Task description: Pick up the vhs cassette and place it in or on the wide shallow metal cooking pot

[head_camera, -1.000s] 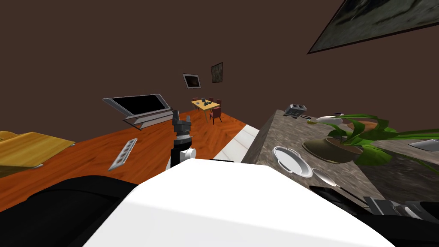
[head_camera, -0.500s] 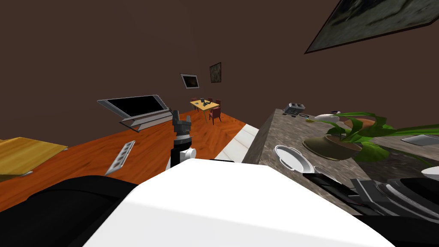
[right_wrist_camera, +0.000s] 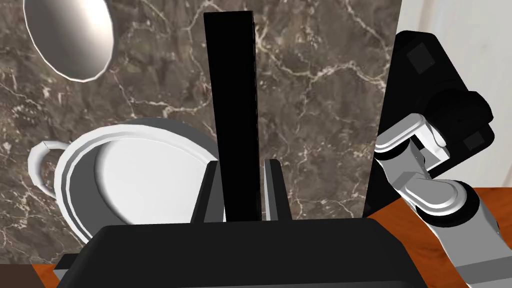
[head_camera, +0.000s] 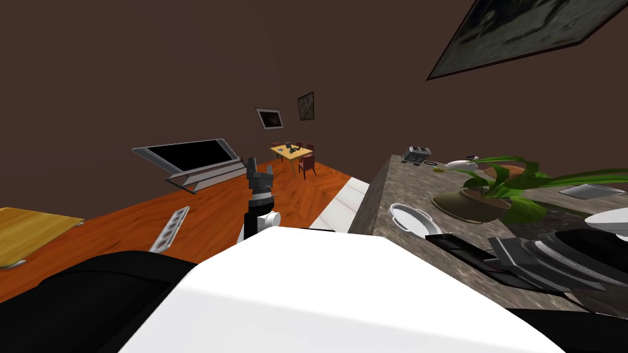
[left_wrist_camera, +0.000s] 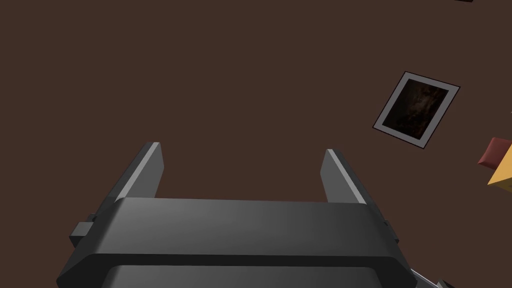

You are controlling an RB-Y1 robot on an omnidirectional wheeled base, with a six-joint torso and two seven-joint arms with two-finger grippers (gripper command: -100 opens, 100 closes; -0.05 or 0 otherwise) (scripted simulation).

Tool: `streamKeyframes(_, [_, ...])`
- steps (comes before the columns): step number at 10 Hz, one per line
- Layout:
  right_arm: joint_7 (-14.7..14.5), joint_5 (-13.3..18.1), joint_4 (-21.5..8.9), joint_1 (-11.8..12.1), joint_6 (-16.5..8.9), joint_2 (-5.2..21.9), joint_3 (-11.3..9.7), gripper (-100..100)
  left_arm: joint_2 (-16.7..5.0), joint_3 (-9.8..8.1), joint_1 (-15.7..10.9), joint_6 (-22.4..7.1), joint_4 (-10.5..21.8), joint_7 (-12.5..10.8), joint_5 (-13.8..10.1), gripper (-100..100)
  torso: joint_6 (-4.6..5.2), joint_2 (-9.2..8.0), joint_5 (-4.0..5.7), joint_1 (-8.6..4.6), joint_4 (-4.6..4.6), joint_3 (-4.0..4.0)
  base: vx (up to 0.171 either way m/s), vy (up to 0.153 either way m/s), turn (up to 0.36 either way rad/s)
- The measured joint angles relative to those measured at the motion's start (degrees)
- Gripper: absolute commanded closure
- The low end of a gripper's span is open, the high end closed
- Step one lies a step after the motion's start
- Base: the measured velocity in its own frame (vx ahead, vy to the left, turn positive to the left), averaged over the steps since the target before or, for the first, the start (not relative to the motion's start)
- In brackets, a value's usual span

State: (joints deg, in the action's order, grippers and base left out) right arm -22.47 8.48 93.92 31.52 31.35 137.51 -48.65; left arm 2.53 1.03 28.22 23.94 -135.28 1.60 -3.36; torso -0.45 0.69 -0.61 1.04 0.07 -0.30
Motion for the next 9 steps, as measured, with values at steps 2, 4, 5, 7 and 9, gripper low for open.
streamKeyframes(2, [0.99,-0.65,1.38,-1.45,1.78,3.0,0.28,100,0.0,0.0,0.0,0.0,0.0,0.0,0.0,0,-0.16,0.25,-0.18,0.12,0.01,-0.12,0.041,0.073,-0.02])
streamKeyframes(4, [2.0,-1.21,2.72,-2.56,3.4,5.76,0.9,100,0.0,0.0,0.01,0.0,0.0,0.0,0.0,0,-0.27,0.58,-0.24,0.2,-0.02,-0.29,0.102,0.057,-0.008])
streamKeyframes(5, [2.18,-1.59,3.15,-2.97,4.27,6.89,0.82,100,0.0,0.0,0.01,0.0,0.0,0.0,0.0,0,-0.35,0.73,-0.24,0.17,-0.05,-0.38,0.172,0.03,0.072])
streamKeyframes(7, [0.95,-3.09,3.73,-3.38,5.76,8.47,-1.19,100,-0.01,-0.01,0.02,0.0,-0.01,0.0,0.0,0,-0.4,1.22,-0.19,-0.24,-0.15,-0.67,0.195,-0.081,0.075])
streamKeyframes(9, [-0.4,-4.21,4.63,-2.9,5.25,9.24,-2.8,100,-0.02,-0.01,0.01,0.0,-0.01,0.0,0.0,0,-0.36,1.09,-0.1,-0.56,-0.14,-0.6,0.116,-0.1,0.049])
